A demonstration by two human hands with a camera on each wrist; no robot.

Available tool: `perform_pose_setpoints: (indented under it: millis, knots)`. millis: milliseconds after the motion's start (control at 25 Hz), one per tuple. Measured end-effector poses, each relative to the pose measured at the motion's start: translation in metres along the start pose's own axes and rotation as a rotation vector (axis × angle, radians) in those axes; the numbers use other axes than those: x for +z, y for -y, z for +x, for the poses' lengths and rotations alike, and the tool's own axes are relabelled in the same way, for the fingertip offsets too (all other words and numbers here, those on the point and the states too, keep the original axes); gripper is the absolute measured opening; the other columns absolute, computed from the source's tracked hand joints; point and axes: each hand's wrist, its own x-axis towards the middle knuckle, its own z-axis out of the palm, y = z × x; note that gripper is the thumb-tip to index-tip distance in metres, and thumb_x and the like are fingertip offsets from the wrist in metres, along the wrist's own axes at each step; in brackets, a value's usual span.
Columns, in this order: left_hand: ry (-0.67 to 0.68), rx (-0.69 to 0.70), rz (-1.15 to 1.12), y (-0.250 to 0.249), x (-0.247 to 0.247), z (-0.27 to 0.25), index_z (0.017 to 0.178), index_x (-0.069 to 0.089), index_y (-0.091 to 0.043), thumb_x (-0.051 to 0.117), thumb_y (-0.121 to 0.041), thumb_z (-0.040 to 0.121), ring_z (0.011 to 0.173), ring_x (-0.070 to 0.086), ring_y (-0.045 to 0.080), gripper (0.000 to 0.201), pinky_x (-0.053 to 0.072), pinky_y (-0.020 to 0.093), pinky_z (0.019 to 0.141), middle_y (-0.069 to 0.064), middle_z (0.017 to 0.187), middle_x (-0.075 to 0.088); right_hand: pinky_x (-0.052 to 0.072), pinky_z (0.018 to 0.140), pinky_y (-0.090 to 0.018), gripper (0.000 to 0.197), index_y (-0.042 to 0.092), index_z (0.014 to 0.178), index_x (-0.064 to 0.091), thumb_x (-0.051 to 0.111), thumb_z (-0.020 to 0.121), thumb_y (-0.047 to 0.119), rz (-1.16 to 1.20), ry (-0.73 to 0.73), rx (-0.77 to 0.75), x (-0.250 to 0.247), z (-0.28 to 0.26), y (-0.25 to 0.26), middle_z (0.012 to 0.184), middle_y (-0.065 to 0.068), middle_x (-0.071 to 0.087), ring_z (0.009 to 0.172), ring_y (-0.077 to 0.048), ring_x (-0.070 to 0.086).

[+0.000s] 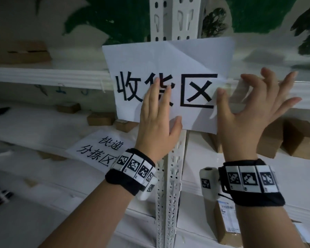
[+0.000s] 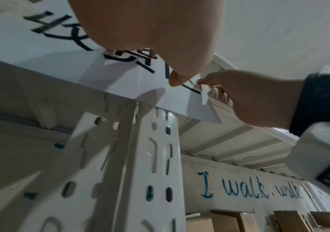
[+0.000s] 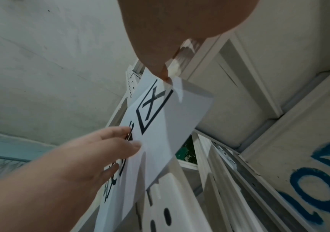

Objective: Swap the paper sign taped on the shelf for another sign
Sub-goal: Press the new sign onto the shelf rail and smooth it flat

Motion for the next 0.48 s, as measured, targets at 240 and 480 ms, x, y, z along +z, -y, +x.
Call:
perform_pose_setpoints:
  millis: [240,480]
  knots:
    - [0.046,0.023,-0.04,0.03,-0.011,0.003,0.166,0.017,-0.01,0.056,-0.033,0.105,0.164,-0.004,0.024,0.076,0.015,0.053,0.132,0.009,0.177,-0.004,0.003,0.127,-0.071,0.05,0.018,0.132,0.062,0.067,0.096,0.052,-0.002,-0.077,0.072,0.013,-0.004,0.021,0.163,-0.005,0.043,0.163,-0.043,0.013]
    - [0.015,0.051,-0.12,0.082,-0.023,0.015,0.165,0.02,-0.009,0.052,-0.035,0.108,0.164,-0.001,0.025,0.071,0.016,0.052,0.132,0.01,0.177,-0.001,0.013,0.129,-0.065,0.034,0.014,0.125,0.067,0.071,0.096,0.032,-0.026,-0.234,-0.012,0.047,-0.033,0.085,0.163,-0.017,0.041,0.159,-0.045,0.025]
